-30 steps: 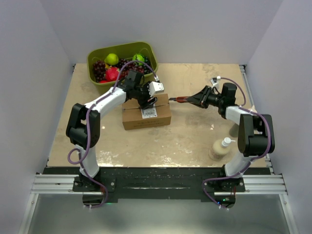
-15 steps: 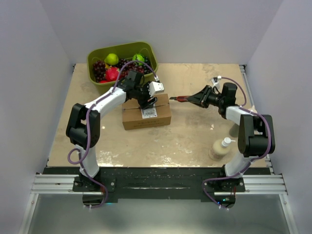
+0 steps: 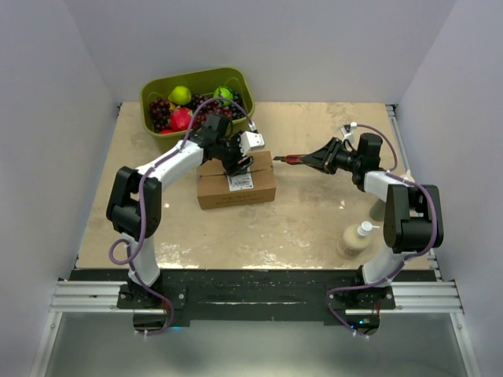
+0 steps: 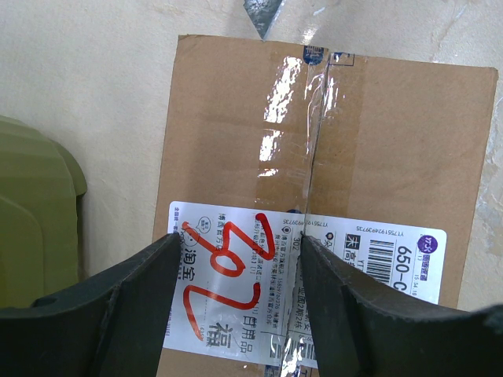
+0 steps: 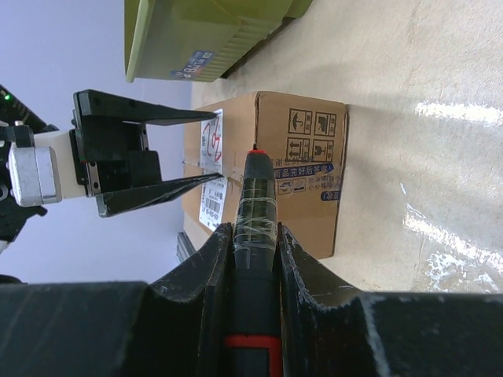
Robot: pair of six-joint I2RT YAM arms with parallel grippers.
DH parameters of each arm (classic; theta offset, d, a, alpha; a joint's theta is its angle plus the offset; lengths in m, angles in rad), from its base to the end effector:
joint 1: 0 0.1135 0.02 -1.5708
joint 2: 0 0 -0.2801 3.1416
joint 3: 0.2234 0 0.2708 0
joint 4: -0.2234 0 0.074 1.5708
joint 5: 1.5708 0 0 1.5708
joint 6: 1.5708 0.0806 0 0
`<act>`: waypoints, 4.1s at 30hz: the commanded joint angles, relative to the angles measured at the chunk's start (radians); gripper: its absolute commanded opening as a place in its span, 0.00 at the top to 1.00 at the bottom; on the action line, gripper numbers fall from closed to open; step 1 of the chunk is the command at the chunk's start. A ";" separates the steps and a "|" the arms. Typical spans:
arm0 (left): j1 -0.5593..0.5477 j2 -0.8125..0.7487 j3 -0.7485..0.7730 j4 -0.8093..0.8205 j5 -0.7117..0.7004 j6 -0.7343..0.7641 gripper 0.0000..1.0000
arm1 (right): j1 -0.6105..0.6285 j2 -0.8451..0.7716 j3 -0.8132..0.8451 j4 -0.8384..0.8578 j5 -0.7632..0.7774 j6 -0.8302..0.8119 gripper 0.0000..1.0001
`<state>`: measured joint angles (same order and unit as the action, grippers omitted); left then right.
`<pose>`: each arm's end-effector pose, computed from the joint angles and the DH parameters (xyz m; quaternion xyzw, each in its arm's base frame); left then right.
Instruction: Unpack the express box
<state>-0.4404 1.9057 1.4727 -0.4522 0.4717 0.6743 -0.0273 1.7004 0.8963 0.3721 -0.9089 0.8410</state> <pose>0.4089 -0.2332 0.2088 0.5510 0.7356 -0.1804 0.3503 0.3964 0.0528 0.1910 0.1036 0.7861 0.5312 0.2986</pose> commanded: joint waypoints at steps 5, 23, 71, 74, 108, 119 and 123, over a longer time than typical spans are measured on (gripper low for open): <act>0.002 0.056 -0.041 -0.126 -0.074 0.022 0.33 | -0.037 -0.025 0.045 0.100 0.007 0.032 1.00; -0.003 0.072 -0.029 -0.125 -0.070 0.022 0.33 | -0.003 0.033 0.043 0.050 -0.054 0.015 1.00; -0.006 0.073 -0.043 -0.128 -0.071 0.025 0.33 | -0.011 0.024 0.016 0.093 -0.068 0.027 1.00; -0.006 0.076 -0.040 -0.126 -0.071 0.025 0.33 | -0.010 0.028 0.018 0.090 -0.074 0.026 1.00; -0.008 0.096 -0.031 -0.121 -0.076 0.019 0.34 | -0.042 -0.071 -0.054 -0.046 -0.114 -0.030 1.00; -0.009 0.085 -0.041 -0.126 -0.081 0.024 0.34 | -0.040 -0.005 -0.079 0.189 -0.111 0.138 1.00; -0.009 0.089 -0.040 -0.126 -0.076 0.022 0.33 | -0.040 0.015 -0.065 0.192 -0.116 0.138 1.00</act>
<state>-0.4458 1.9156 1.4837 -0.4595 0.4637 0.6750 -0.0685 1.7092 0.8127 0.4755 -1.0058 0.9428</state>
